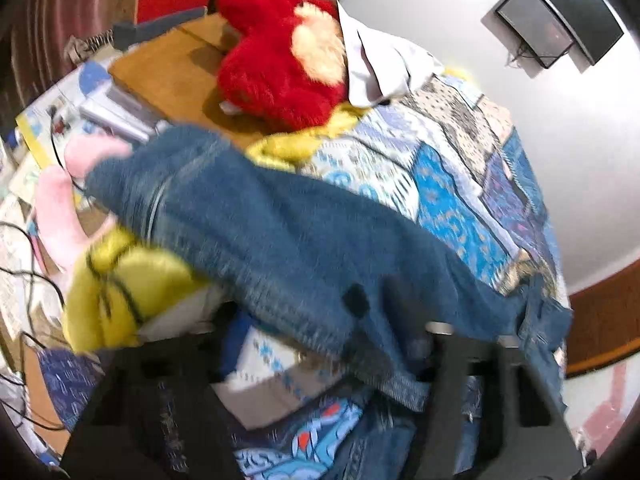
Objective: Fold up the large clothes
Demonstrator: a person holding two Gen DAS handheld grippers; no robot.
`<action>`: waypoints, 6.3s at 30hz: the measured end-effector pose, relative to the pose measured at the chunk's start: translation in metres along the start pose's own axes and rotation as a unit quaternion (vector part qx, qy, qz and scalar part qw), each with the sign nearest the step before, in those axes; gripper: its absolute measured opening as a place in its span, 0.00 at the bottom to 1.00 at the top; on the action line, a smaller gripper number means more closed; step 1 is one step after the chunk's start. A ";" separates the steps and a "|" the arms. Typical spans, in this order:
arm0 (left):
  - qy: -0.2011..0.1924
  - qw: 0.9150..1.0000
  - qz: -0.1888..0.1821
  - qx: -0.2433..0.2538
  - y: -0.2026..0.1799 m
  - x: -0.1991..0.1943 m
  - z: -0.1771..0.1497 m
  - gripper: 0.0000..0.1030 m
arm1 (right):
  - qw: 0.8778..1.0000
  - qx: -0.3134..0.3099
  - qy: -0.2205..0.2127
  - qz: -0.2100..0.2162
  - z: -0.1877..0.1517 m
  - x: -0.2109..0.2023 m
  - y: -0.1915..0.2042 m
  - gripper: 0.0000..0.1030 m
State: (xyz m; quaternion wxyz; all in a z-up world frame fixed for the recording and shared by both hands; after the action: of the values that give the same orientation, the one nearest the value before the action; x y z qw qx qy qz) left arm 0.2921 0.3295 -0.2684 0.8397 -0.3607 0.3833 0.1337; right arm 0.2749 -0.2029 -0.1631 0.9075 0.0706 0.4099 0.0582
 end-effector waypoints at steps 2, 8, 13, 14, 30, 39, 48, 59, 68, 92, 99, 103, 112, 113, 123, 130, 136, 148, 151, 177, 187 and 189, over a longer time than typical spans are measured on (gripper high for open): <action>-0.015 0.998 0.049 0.045 -0.009 -0.004 0.009 0.18 | 1.000 0.001 0.001 -0.003 0.001 0.002 -0.002 1.00; -0.082 0.978 0.049 0.185 -0.107 -0.038 0.034 0.06 | 1.000 0.021 0.001 -0.010 0.004 0.004 -0.019 1.00; -0.119 0.951 -0.054 0.280 -0.246 -0.069 0.019 0.05 | 0.999 0.039 -0.007 -0.010 0.008 0.000 -0.033 1.00; -0.117 0.947 -0.072 0.292 -0.268 -0.071 0.011 0.05 | 0.999 0.041 -0.008 -0.011 0.008 -0.001 -0.036 1.00; 0.193 0.859 -0.147 0.451 -0.359 0.047 -0.276 0.06 | 0.996 0.082 0.009 -0.025 -0.005 -0.024 -0.110 1.00; 0.134 0.857 -0.161 0.471 -0.337 -0.009 -0.248 0.80 | 0.998 0.043 0.047 -0.021 -0.013 -0.002 -0.089 1.00; 0.055 0.900 -0.010 0.433 -0.232 0.002 -0.144 0.87 | 0.994 -0.083 0.063 0.016 0.004 0.041 0.012 1.00; 0.153 0.927 0.023 0.342 -0.142 0.077 -0.160 0.88 | 0.975 -0.165 0.144 -0.038 0.000 0.155 0.068 1.00; 0.155 0.930 0.027 0.331 -0.135 0.078 -0.170 0.93 | 0.980 -0.154 0.122 -0.021 0.006 0.144 0.036 0.33; 0.158 0.909 0.008 0.386 -0.186 0.078 -0.200 0.93 | 0.986 -0.126 0.099 -0.049 -0.012 0.087 -0.032 0.21; 0.157 0.913 0.007 0.377 -0.179 0.080 -0.203 0.99 | 0.982 -0.117 0.070 -0.128 -0.012 0.071 -0.074 0.80; 0.167 0.916 -0.002 0.364 -0.174 0.079 -0.202 0.99 | 0.980 -0.100 0.089 -0.146 -0.019 0.070 -0.102 0.80; 0.179 0.903 -0.003 0.391 -0.168 0.046 -0.185 0.98 | 0.992 0.003 0.110 -0.067 -0.019 0.038 -0.126 0.81; 0.173 0.903 -0.004 0.394 -0.168 0.042 -0.181 0.98 | 0.993 0.003 0.103 -0.062 -0.015 0.033 -0.124 0.81; 0.163 0.923 0.006 0.348 -0.183 0.073 -0.104 0.98 | 0.997 -0.004 0.071 -0.039 0.030 0.051 -0.102 0.81; 0.192 0.918 0.016 0.346 -0.194 0.125 -0.134 0.99 | 0.990 -0.011 0.142 -0.018 -0.002 0.116 -0.089 0.49; 0.170 0.928 0.020 0.330 -0.183 0.132 -0.145 1.00 | 0.996 -0.059 0.060 -0.012 0.015 0.089 -0.069 0.26; 0.178 0.944 0.002 0.278 -0.162 0.126 -0.152 1.00 | 0.983 -0.142 0.039 -0.112 0.014 0.093 -0.080 0.23; 0.170 0.940 0.011 0.295 -0.166 0.125 -0.156 1.00 | 0.979 -0.144 0.066 -0.132 0.004 0.108 -0.091 0.36; 0.057 0.895 -0.044 0.441 -0.313 0.015 -0.169 1.00 | 0.977 0.049 0.009 -0.208 -0.002 -0.046 -0.247 0.94; 0.144 0.851 -0.089 0.497 -0.372 0.049 -0.267 1.00 | 0.947 0.261 0.076 -0.172 -0.080 -0.042 -0.356 0.94; 0.164 0.842 -0.081 0.507 -0.373 0.063 -0.284 1.00 | 0.937 0.301 0.092 -0.153 -0.096 -0.033 -0.370 0.94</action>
State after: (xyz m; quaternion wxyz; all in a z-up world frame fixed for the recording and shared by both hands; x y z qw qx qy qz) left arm 0.3659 -0.1376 -0.2536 0.8381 0.0687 0.4992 -0.2087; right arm 0.1988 -0.5641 -0.2666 0.8001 0.2708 0.4961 -0.2012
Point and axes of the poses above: each gripper's, at about its wrist camera, not at the fingertips, and x roughly the way its jaws point, y to its left, z to its top, the point moved 8 cm from there along x, roughly the way its jaws point, and after that the axes turned 9 degrees about -z, right-handed, at the moved point
